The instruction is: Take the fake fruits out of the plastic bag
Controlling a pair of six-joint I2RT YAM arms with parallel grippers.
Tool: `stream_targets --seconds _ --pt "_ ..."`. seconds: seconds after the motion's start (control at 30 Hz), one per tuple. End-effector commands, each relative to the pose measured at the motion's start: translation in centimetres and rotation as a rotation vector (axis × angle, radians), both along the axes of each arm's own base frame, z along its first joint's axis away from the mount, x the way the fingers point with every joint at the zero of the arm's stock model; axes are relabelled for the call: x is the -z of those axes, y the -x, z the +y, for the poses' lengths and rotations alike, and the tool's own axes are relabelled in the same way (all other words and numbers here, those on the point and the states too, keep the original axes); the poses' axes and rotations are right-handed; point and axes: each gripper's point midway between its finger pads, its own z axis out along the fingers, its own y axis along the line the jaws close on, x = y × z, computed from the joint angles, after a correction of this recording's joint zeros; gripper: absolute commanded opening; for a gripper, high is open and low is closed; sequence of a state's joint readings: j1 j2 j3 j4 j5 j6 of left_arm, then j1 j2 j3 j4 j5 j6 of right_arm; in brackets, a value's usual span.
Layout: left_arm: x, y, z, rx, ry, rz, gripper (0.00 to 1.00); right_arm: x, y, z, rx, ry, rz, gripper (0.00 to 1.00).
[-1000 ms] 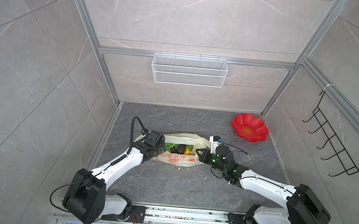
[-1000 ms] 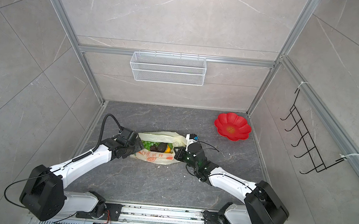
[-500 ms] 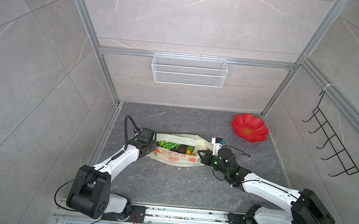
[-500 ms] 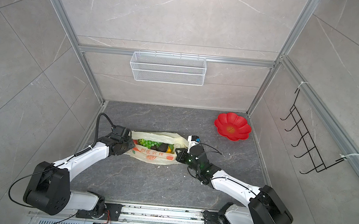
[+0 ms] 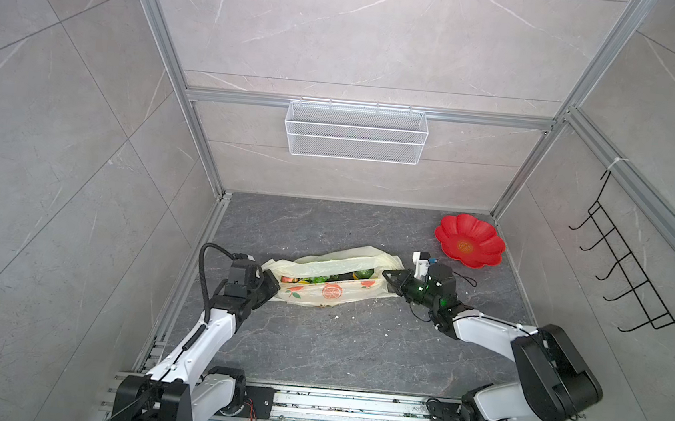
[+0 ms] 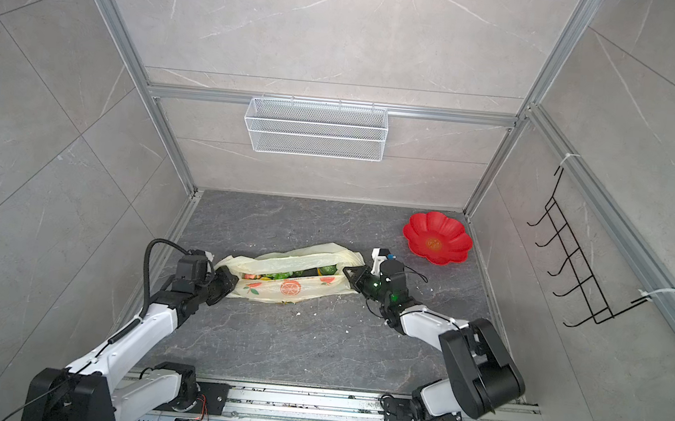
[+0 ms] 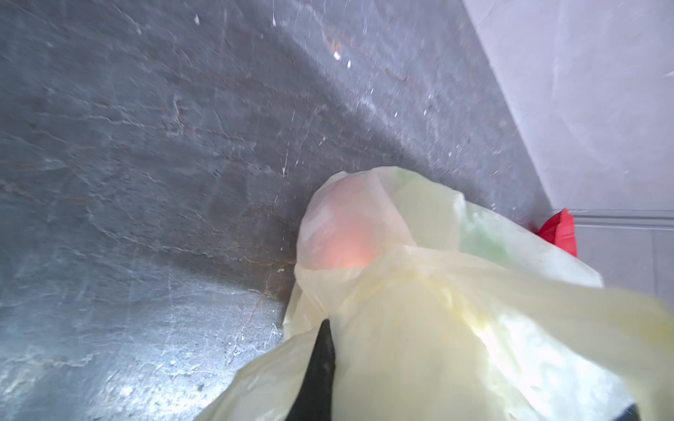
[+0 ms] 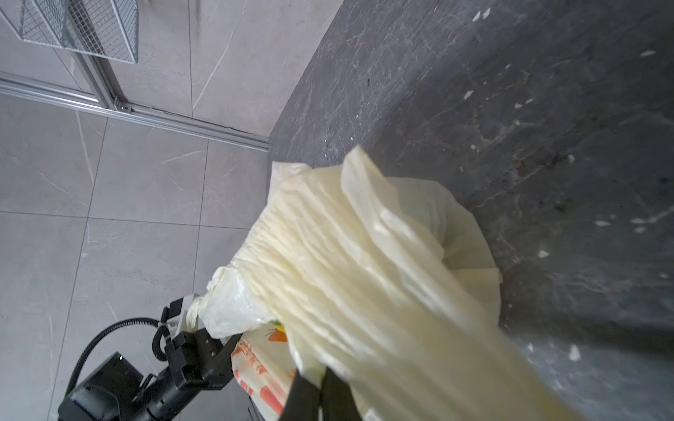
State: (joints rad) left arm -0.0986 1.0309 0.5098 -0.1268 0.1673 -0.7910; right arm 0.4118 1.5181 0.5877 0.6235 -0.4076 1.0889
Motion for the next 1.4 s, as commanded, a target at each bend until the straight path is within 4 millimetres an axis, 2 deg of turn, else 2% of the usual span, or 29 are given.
stream_targets --seconds 0.0,0.07,0.13,0.23,0.37,0.43,0.53,0.6,0.63,0.73,0.77,0.83,1.0,1.13,1.27,1.37 --pt "-1.7 -1.3 -0.4 0.031 -0.052 -0.088 0.0 -2.7 -2.0 2.1 -0.01 -0.02 -0.077 0.0" --pt "-1.7 -1.3 -2.2 0.099 -0.071 -0.089 0.0 -3.1 -2.2 3.2 -0.028 -0.008 -0.079 0.0" --pt "-1.4 -1.1 -3.5 0.142 -0.078 -0.075 0.0 -3.8 -2.7 3.3 -0.024 -0.012 -0.089 0.0" --pt "-1.0 -0.4 -5.0 0.193 -0.101 -0.074 0.0 -4.6 -4.1 1.9 0.017 0.022 -0.116 0.0" --pt "0.0 0.3 -5.9 0.225 -0.092 -0.091 0.0 -5.5 -6.8 0.2 0.047 -0.015 -0.125 0.0" --pt "0.3 0.5 -6.6 0.254 -0.078 -0.094 0.0 -5.7 -7.4 1.0 0.009 -0.025 -0.124 0.0" --pt "0.5 0.9 -7.7 0.304 -0.128 -0.079 0.0 -5.3 -7.3 2.6 -0.028 0.007 -0.102 0.0" --pt "0.3 1.0 -7.9 0.303 -0.155 -0.082 0.03 -4.4 -7.0 2.0 -0.006 0.083 -0.064 0.0" --pt "0.3 1.0 -7.7 0.289 -0.162 -0.077 0.02 -3.9 -6.9 1.5 0.008 0.123 -0.042 0.06" --pt "0.3 1.1 -7.6 0.285 -0.171 -0.072 0.02 -3.3 -6.1 -0.1 0.044 0.233 -0.006 0.49" --pt "0.3 1.1 -7.6 0.284 -0.172 -0.074 0.02 -3.2 -5.6 -0.5 0.051 0.275 0.005 0.6" --pt "0.2 1.1 -7.7 0.278 -0.174 -0.074 0.02 -3.3 -4.8 -1.1 0.058 0.344 0.019 0.67" --pt "-0.1 1.1 -8.6 0.281 -0.181 -0.084 0.02 -3.3 -1.9 -3.0 0.135 0.622 0.061 0.75" --pt "-0.5 1.3 -9.9 0.303 -0.197 -0.1 0.04 -3.0 -0.1 -1.8 0.176 0.718 0.091 0.78" --pt "-0.6 1.5 -10.7 0.321 -0.219 -0.109 0.06 -1.7 -0.6 1.2 0.13 0.682 0.107 0.82" --pt "-0.5 1.7 -11.0 0.323 -0.226 -0.103 0.07 -0.5 -1.5 0.9 0.178 0.734 0.168 0.82"
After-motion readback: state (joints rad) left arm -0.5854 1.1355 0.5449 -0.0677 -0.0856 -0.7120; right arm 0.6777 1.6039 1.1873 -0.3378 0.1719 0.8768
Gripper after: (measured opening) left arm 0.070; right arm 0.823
